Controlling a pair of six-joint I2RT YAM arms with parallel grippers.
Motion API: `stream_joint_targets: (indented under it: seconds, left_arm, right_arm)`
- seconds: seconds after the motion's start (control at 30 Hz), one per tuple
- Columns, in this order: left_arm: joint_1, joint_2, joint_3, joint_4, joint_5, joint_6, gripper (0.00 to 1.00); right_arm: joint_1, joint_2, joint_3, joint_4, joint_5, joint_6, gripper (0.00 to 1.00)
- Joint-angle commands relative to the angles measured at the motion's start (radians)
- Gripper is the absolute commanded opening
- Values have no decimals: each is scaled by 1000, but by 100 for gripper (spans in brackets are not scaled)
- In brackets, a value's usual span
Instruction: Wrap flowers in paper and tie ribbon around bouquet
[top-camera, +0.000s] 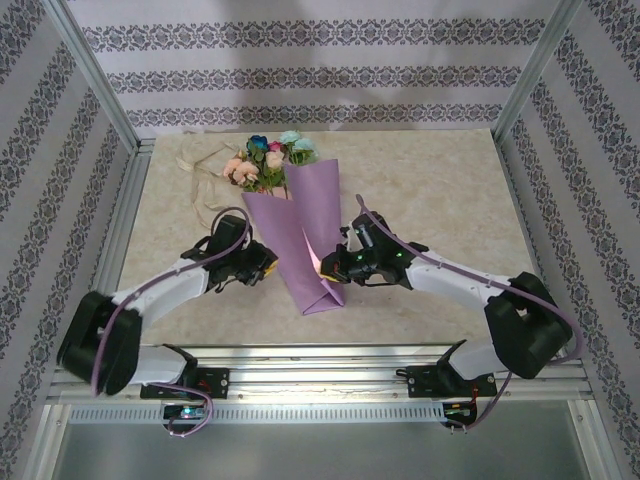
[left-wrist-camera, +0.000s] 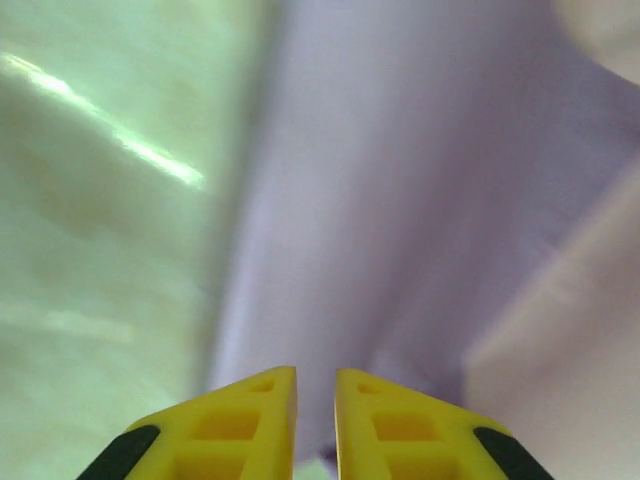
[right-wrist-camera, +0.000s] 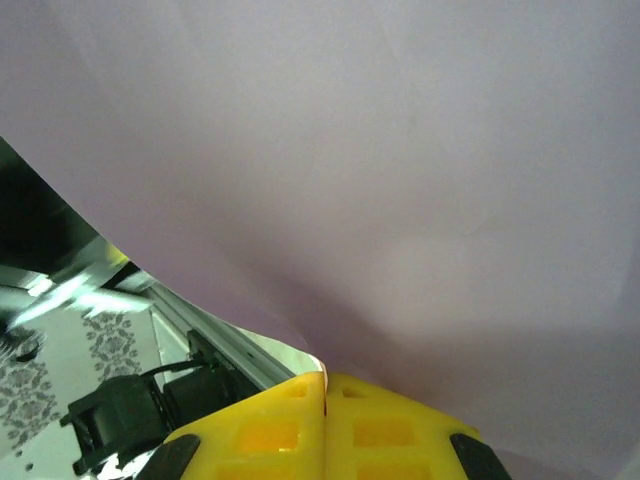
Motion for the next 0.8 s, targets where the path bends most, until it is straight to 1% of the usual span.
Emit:
stream_joint_targets:
  seconds: [0.0, 0.1, 0.2, 0.3, 0.4, 0.47, 0.53, 0.57, 0.63, 0.67, 0.73, 0.77]
  left_arm:
    - [31, 114, 22, 86, 52, 56, 15]
    - [39, 181, 18, 147, 42, 62, 14]
    - [40, 232, -6, 231, 50, 48, 10]
    - [40, 218, -22, 260, 34, 38, 8]
    - [41, 112, -12, 148, -26, 59, 6]
    - [38, 1, -8, 3, -97, 63, 0]
    - [36, -115, 4, -192, -163, 46, 0]
    - [36, -160, 11, -261, -181, 45, 0]
    - [33, -255, 39, -395, -228, 51, 6]
    - [31, -291, 54, -423, -242, 57, 9]
    - [34, -327, 78, -418, -248, 53, 17]
    - [37, -318, 86, -376, -228, 49, 20]
  right_arm:
    - [26, 45, 39, 38, -54, -51, 0]
    - [52, 103, 60, 66, -89, -68, 0]
    - [72, 160, 83, 68, -101, -89, 0]
    - [84, 221, 101, 68, -112, -102, 0]
    - [96, 262, 108, 76, -106, -112, 0]
    - [102, 288, 112, 84, -109, -113, 0]
    - [108, 311, 117, 91, -109, -111, 0]
    - [109, 323, 119, 96, -110, -110, 0]
    - [112, 345, 125, 103, -111, -106, 0]
    - [112, 354, 127, 108, -113, -107, 0]
    - [115, 371, 134, 113, -118, -102, 0]
    - [116, 378, 137, 110, -118, -102, 0]
